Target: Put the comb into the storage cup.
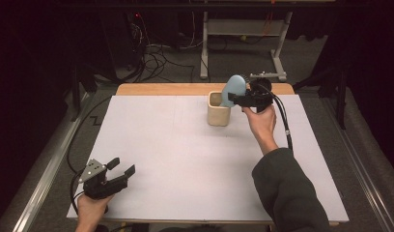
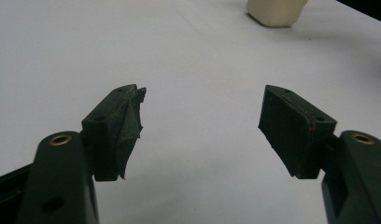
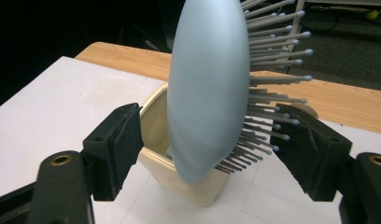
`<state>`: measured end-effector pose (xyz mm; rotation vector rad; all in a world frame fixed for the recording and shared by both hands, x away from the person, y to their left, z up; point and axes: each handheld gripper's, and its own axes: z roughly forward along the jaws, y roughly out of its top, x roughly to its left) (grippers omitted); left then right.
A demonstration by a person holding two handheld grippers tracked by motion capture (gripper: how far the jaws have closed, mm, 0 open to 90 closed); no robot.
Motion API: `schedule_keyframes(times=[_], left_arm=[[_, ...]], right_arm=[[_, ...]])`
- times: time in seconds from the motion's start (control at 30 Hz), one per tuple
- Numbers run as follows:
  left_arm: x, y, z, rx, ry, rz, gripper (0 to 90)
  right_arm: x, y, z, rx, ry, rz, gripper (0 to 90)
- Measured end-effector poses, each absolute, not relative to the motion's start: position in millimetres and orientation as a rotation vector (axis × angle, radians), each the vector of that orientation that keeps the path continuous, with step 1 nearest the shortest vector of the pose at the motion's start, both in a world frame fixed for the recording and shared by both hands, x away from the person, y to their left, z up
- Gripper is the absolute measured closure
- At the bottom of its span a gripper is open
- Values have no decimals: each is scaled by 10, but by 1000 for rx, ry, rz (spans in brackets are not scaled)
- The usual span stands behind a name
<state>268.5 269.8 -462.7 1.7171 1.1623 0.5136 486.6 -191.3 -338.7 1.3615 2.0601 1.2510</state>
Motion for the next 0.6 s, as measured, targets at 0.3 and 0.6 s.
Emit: schedule_keyframes(times=[0.3, 0.6], left_arm=[[2690, 2698, -4634, 1718, 1166, 510, 302], [2694, 2696, -4635, 1722, 1165, 509, 303]], right_arm=[[4781, -1998, -3370, 1340, 2041, 1270, 268], [4733, -2061, -3382, 1329, 2043, 1281, 278]])
